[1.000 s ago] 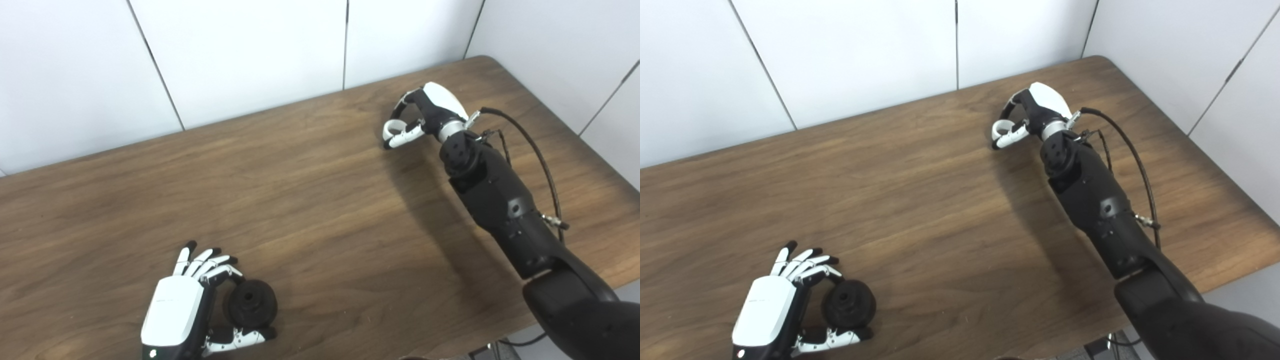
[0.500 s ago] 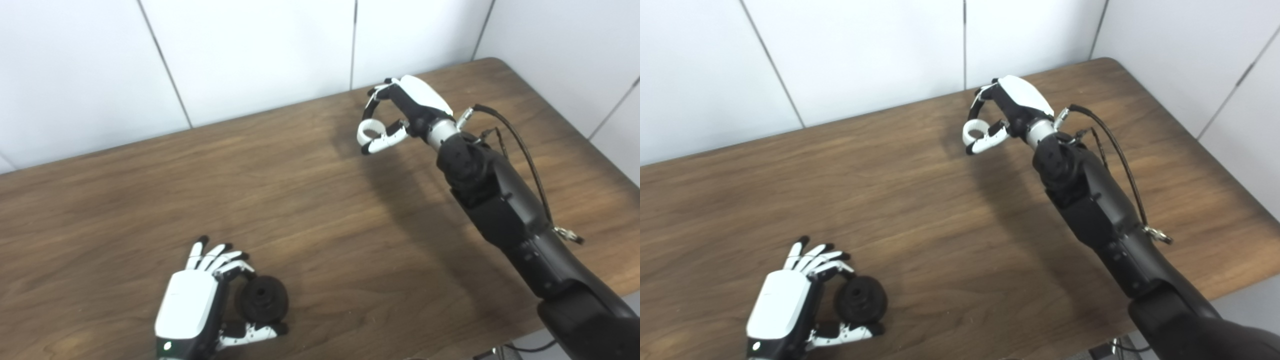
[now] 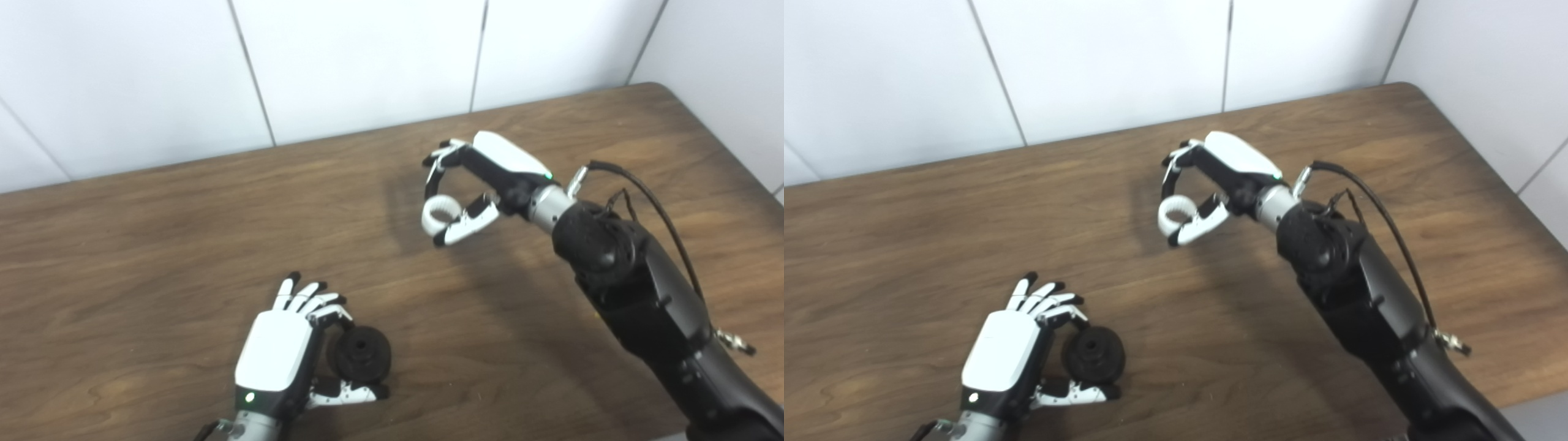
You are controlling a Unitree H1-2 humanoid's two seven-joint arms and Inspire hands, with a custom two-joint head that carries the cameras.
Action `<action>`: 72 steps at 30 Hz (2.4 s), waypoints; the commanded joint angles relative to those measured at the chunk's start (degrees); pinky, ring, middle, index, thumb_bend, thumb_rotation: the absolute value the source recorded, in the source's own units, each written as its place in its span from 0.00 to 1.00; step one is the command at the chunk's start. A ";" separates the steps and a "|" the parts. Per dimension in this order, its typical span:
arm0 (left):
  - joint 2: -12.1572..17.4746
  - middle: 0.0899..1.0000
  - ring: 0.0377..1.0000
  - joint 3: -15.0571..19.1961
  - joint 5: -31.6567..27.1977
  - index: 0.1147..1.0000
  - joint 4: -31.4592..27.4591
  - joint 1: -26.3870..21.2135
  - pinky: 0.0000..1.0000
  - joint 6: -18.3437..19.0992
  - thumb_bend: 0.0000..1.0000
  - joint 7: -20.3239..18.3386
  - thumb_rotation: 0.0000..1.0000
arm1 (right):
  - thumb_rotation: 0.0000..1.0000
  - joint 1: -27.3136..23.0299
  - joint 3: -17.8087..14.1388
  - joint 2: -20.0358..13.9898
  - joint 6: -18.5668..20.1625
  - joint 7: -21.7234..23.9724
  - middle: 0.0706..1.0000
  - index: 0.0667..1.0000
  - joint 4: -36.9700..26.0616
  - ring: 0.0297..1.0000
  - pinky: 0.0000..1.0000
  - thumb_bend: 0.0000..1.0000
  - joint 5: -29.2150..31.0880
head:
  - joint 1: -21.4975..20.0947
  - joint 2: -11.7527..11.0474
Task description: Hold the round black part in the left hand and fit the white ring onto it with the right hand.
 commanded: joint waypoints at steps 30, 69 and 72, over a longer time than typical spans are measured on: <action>-1.98 0.75 0.88 -3.57 3.99 0.42 0.87 -2.59 1.00 4.18 0.52 -0.95 0.06 | 0.13 6.60 2.74 5.34 -0.73 7.45 0.83 0.45 -12.07 0.99 1.00 0.52 1.54 | 4.77 2.78; -2.60 0.74 0.87 -4.49 4.38 0.42 0.36 -3.07 1.00 4.86 0.52 -1.18 0.05 | 0.13 8.14 7.12 6.39 -2.56 5.10 0.82 0.45 -8.22 0.98 1.00 0.52 0.67 | 5.70 3.89; -2.70 0.74 0.87 -4.54 4.49 0.42 0.18 -3.01 1.00 5.00 0.52 -1.42 0.05 | 0.13 8.35 7.06 6.34 -2.89 4.65 0.82 0.45 -7.86 0.99 1.00 0.52 1.20 | 5.76 3.93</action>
